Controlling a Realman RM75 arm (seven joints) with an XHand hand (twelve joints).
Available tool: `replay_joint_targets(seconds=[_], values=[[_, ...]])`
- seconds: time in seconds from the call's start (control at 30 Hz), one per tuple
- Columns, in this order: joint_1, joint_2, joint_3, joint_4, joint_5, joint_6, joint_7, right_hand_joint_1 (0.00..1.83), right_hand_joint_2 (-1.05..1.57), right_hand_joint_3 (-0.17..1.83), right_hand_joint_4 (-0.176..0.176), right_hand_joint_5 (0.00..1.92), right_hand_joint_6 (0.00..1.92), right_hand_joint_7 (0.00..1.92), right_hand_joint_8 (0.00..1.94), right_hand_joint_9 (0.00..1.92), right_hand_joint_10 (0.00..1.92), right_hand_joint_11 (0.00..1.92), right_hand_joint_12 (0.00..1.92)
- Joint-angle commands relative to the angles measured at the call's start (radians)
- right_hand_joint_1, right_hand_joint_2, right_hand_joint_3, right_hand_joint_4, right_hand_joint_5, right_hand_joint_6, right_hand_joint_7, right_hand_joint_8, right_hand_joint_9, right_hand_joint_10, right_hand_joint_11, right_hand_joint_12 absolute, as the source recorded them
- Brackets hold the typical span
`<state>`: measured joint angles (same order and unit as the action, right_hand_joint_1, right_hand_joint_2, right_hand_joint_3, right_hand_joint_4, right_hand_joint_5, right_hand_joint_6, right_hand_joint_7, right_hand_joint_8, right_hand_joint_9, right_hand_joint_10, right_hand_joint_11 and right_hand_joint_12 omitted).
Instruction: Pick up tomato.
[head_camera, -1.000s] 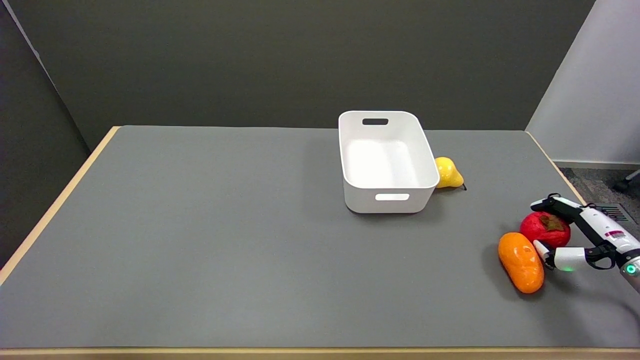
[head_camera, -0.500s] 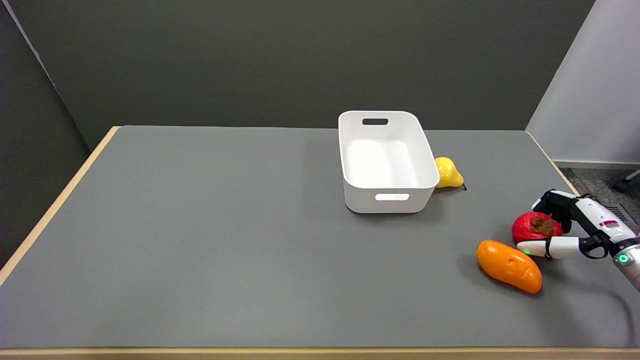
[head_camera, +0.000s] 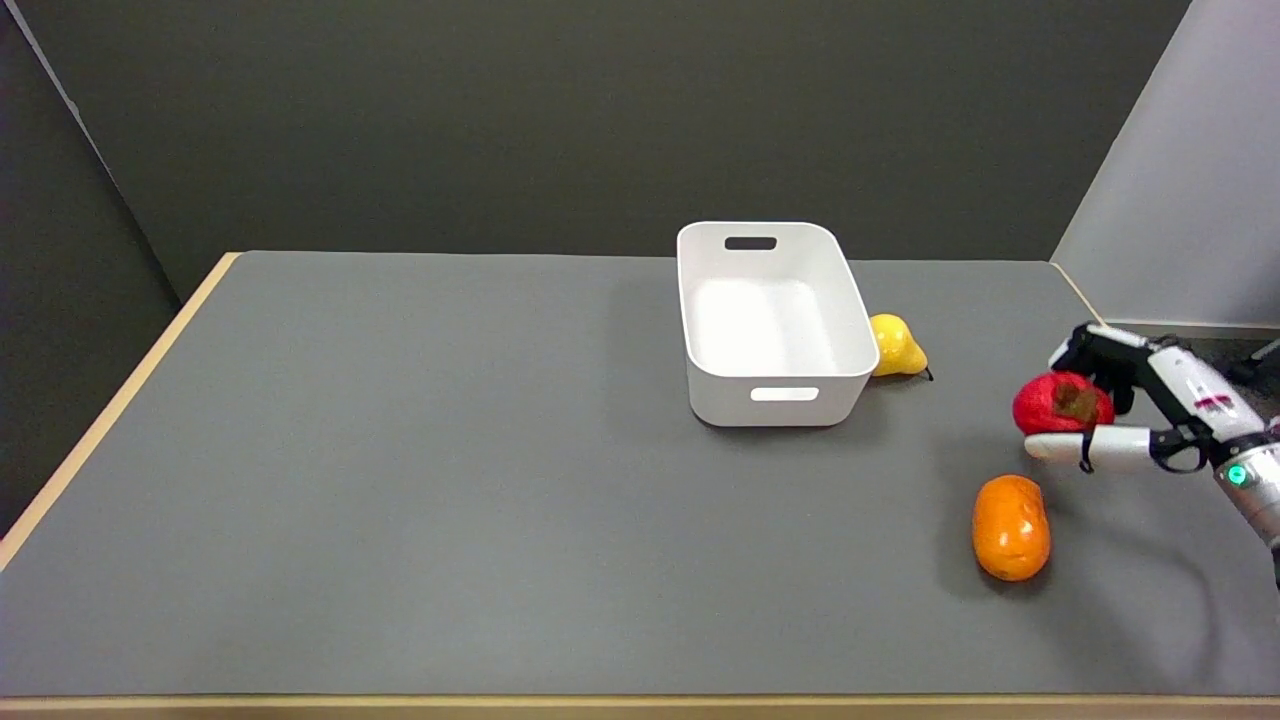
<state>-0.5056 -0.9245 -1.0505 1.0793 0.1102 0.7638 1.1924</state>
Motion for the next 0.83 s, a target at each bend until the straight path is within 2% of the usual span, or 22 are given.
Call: replay_joint_targets(seconds=[0.03, 0.1, 0.17, 0.2, 0.23, 0.3, 0.53, 0.57, 0.6, 0.83], values=[[0.187, 0.055, 0.053, 0.061, 0.004, 0.140, -0.001, 1.49, 0.95, 0.44, 0.076, 0.60, 1.37, 0.83, 1.38, 0.80, 1.38, 0.80, 1.84], [0.209, 0.066, 0.052, 0.086, 0.004, 0.141, -0.001, 1.49, 0.95, 0.43, 0.091, 0.61, 1.35, 0.82, 1.38, 0.80, 1.39, 0.81, 1.85], [0.244, 0.084, 0.036, 0.117, 0.004, 0.141, -0.001, 1.48, 1.01, 0.34, 0.156, 0.67, 1.28, 0.80, 1.41, 0.77, 1.40, 0.86, 1.84], [0.258, 0.090, 0.025, 0.124, 0.003, 0.142, -0.001, 1.48, 1.01, 0.34, 0.157, 0.67, 1.29, 0.80, 1.41, 0.77, 1.40, 0.86, 1.84], [0.287, 0.102, -0.001, 0.132, -0.001, 0.143, 0.000, 1.48, 1.00, 0.35, 0.151, 0.66, 1.29, 0.80, 1.41, 0.78, 1.40, 0.86, 1.85], [0.343, 0.124, -0.058, 0.136, -0.008, 0.143, 0.005, 1.49, 0.94, 0.46, 0.089, 0.60, 1.38, 0.83, 1.38, 0.80, 1.39, 0.81, 1.87], [0.551, 0.160, -0.263, 0.138, -0.009, 0.081, -0.001, 1.49, 0.94, 0.45, 0.084, 0.59, 1.38, 0.83, 1.38, 0.80, 1.39, 0.81, 1.87], [0.567, 0.160, -0.283, 0.133, -0.011, 0.077, -0.001, 1.41, 1.00, 0.41, -0.056, 0.62, 1.49, 0.86, 1.31, 0.77, 1.40, 0.80, 1.87], [0.607, 0.158, -0.315, 0.123, -0.022, 0.068, -0.001, 1.35, 1.04, 0.37, -0.161, 0.63, 1.57, 0.89, 1.25, 0.75, 1.41, 0.80, 1.88], [0.804, 0.135, -0.471, 0.091, -0.141, -0.069, -0.001, 1.35, 1.03, 0.38, -0.161, 0.63, 1.57, 0.89, 1.26, 0.75, 1.42, 0.80, 1.87]])
